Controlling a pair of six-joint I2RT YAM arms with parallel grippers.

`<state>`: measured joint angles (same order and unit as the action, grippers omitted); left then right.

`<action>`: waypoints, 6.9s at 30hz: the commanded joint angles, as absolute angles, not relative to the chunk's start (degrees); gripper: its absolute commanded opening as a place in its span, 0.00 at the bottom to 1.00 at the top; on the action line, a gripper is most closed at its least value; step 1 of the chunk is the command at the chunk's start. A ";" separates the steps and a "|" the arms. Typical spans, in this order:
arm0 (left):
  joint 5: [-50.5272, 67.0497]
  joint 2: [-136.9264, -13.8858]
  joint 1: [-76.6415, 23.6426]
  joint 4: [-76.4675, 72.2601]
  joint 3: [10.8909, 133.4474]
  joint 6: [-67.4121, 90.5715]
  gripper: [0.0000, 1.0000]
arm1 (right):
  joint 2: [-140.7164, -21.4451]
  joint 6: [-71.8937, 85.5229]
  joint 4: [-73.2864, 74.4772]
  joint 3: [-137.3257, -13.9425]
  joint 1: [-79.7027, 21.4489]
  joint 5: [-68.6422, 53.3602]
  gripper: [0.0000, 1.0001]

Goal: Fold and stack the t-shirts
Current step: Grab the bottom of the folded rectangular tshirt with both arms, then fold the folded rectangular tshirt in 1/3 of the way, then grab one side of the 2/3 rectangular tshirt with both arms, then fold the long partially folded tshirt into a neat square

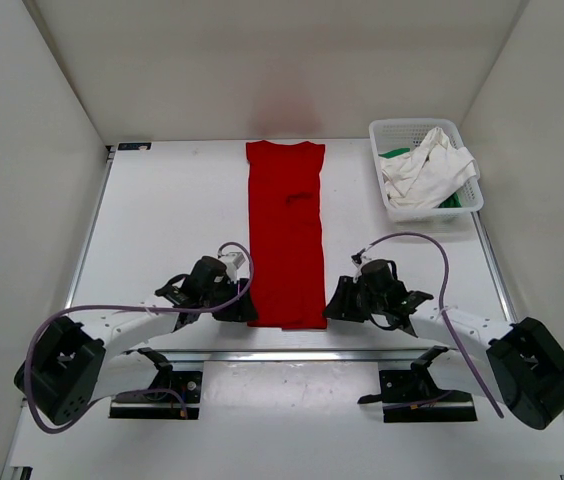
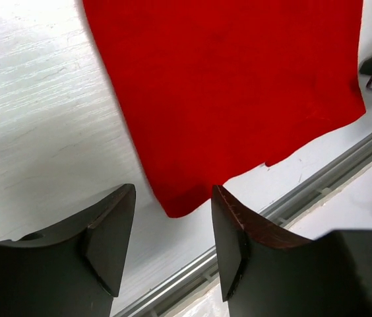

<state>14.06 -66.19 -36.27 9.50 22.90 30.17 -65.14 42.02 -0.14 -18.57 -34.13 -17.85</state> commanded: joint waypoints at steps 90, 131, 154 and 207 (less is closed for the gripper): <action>14.33 -90.27 -26.37 -13.62 33.67 40.69 0.33 | -119.60 20.83 4.38 -82.69 -28.92 -22.16 0.01; 13.45 -83.41 -24.00 -10.72 25.40 37.79 0.53 | -84.30 28.48 -12.48 -33.06 -20.22 -22.32 0.32; 11.87 -79.46 -27.59 -6.69 25.06 37.44 0.00 | -83.78 33.13 -17.32 -26.73 -24.68 -28.49 0.00; 13.69 -105.57 -14.07 3.62 70.26 37.09 0.65 | -103.56 26.45 4.24 -75.10 -13.97 -21.70 0.41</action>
<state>9.10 -111.72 -15.64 8.80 75.00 35.14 -111.44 25.58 9.78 -80.20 -11.94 -22.85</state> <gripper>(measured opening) 0.639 0.398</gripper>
